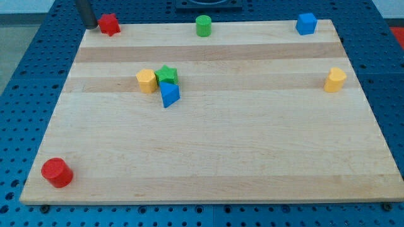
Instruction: Move the red star to the top left
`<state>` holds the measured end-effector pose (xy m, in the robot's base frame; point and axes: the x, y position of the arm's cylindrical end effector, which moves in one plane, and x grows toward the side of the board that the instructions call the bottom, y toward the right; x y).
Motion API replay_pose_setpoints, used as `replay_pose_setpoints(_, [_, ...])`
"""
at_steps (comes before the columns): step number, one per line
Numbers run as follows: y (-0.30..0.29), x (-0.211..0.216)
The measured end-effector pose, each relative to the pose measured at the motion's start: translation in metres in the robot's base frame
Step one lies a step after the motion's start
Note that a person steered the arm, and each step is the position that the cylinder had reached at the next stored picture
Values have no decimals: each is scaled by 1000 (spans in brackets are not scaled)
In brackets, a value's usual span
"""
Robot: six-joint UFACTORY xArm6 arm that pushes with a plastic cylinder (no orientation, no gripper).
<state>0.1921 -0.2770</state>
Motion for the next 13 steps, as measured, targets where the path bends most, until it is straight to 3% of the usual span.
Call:
replay_pose_setpoints(2, [10, 11])
replay_pose_setpoints(5, [9, 74])
replay_pose_setpoints(6, [73, 98])
replay_pose_setpoints(7, [141, 89])
replay_pose_setpoints(8, [162, 41])
replay_pose_setpoints(9, [141, 1])
replay_pose_setpoints(10, [133, 0])
replay_pose_setpoints(11, [83, 0])
replay_pose_setpoints(13, [76, 4])
